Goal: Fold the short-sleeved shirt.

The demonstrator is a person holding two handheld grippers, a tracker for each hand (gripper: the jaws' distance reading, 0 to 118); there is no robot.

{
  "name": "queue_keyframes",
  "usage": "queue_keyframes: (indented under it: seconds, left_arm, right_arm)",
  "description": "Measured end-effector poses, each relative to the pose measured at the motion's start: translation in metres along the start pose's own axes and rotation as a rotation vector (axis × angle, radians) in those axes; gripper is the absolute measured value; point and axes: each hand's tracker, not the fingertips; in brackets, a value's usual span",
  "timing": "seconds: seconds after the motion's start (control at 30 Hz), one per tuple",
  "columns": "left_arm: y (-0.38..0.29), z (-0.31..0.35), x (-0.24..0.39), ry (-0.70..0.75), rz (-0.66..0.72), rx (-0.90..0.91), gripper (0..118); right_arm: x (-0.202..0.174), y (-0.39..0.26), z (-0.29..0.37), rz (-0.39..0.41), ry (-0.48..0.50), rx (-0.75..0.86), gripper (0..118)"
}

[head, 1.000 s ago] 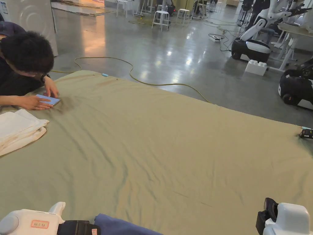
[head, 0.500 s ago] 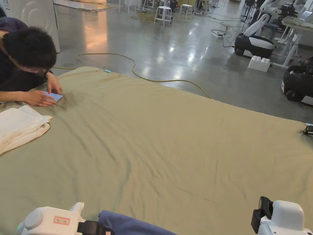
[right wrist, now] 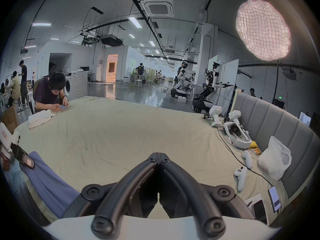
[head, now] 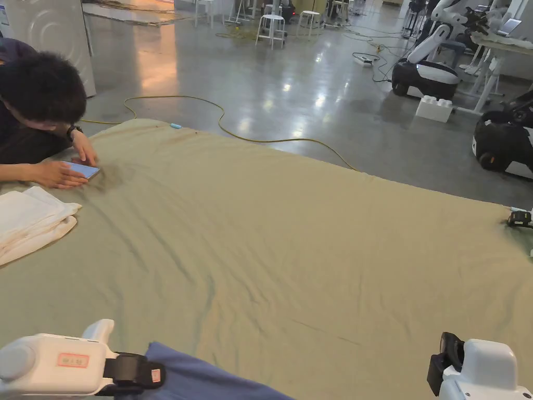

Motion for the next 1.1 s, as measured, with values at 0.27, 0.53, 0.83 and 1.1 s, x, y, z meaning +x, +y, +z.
queue_keyframes:
  seconds: [0.27, 0.53, 0.83, 1.1]
  left_arm:
    - [0.002, 0.058, 0.040, 0.138, -0.091, 0.052, 10]
    - [-0.011, 0.048, 0.103, 0.129, -0.136, 0.000, 10]
    - [-0.035, -0.025, 0.164, -0.043, -0.159, -0.101, 10]
    - [-0.070, -0.140, 0.191, 0.084, -0.169, -0.252, 10]
  right_arm:
    - [0.015, -0.003, 0.000, -0.014, -0.005, 0.009, 0]
    - [0.026, -0.006, 0.004, -0.045, -0.012, 0.011, 0]
    - [0.036, -0.014, 0.010, -0.072, -0.025, 0.001, 0]
    - [0.048, -0.026, 0.020, -0.088, -0.052, -0.025, 0]
